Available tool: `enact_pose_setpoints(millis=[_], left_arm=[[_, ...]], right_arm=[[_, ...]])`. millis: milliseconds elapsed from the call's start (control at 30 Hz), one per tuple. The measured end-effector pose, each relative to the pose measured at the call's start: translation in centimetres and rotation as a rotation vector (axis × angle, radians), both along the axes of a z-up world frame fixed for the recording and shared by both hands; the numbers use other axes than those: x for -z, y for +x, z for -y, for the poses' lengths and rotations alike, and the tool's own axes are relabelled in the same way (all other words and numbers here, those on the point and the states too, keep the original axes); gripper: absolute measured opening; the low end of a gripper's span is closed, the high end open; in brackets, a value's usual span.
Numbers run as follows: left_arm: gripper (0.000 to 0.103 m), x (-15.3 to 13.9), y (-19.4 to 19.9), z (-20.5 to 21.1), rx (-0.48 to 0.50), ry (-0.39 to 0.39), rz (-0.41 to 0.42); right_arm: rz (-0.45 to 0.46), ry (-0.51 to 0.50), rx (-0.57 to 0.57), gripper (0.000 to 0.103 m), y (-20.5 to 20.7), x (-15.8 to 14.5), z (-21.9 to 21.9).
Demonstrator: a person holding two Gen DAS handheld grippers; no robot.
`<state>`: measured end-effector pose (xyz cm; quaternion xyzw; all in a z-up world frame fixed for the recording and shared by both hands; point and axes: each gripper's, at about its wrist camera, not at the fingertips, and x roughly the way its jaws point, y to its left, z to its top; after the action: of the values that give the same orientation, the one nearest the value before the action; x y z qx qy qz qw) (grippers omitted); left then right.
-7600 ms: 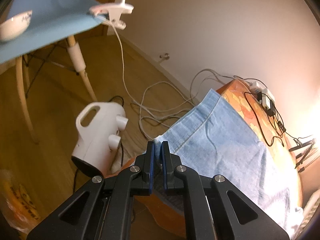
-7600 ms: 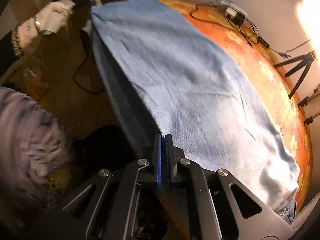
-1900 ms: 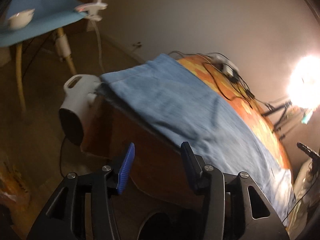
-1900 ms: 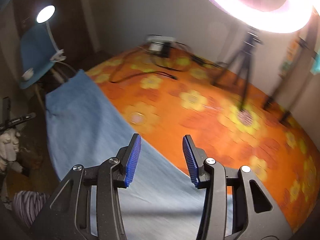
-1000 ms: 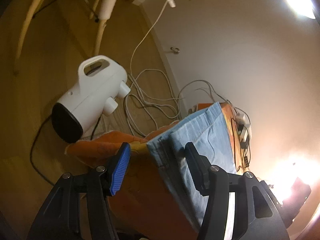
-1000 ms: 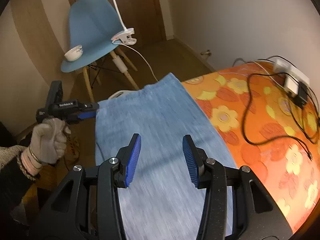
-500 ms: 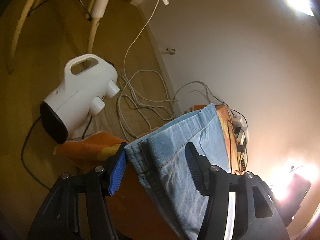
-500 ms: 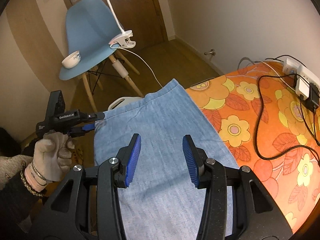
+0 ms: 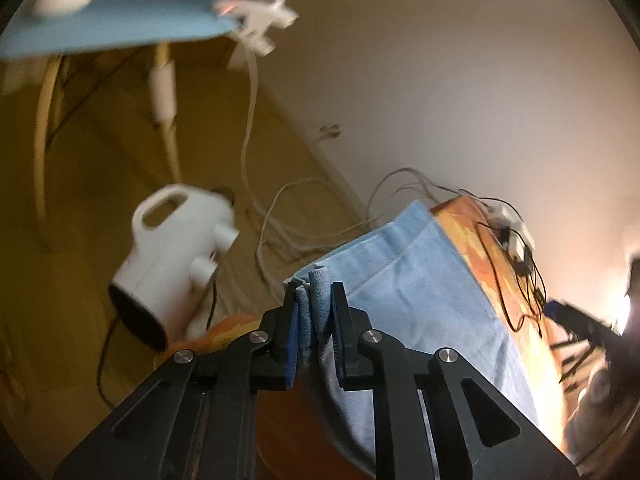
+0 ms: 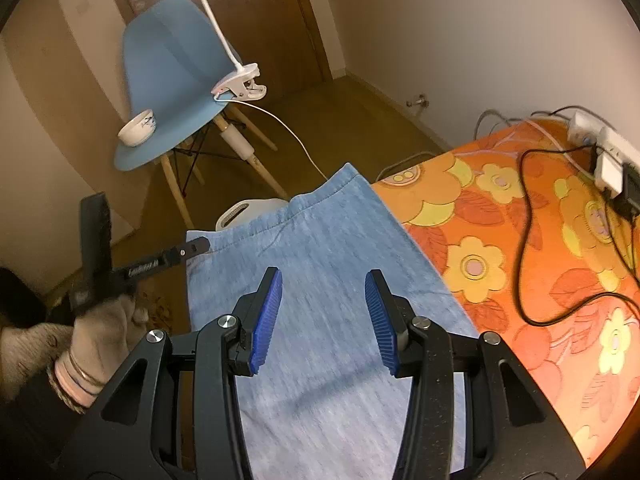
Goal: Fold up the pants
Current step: 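Close the left tool on the jeans leg edge, then close the right tool on the jeans edge beside the left tool and lift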
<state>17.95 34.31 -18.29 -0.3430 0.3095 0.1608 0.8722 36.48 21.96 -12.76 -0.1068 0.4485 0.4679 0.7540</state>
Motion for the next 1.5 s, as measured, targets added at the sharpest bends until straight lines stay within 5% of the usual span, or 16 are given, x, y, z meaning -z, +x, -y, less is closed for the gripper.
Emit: enact_pose_setpoints(millis=[233, 433, 1100, 1333, 1500], left_arm=[[0.011, -2.3, -0.5, 4.9, 0.154, 0.210, 0.052], [0.011, -2.2, -0.6, 8.3, 0.271, 0.291, 0.047], [0.011, -2.1, -1.3, 13.4, 0.445, 0.438, 0.051], [0.011, -3.1, -2.2, 13.7, 0.464, 0.420, 0.076], [0.011, -4.5, -3.2, 15.2, 0.512, 0.422, 0.112]], right_arm=[[-0.214, 0.010, 0.038, 0.056, 2.6, 1.6, -4.2], [-0.359, 0.008, 0.071, 0.062, 4.3, 3.5, -8.7], [-0.152, -0.380, 0.071, 0.061, 2.9, 6.8, -16.4], [-0.178, -0.349, 0.130, 0.015, 3.6, 5.6, -13.4], [-0.195, -0.268, 0.181, 0.010, 3.3, 3.4, -9.8]])
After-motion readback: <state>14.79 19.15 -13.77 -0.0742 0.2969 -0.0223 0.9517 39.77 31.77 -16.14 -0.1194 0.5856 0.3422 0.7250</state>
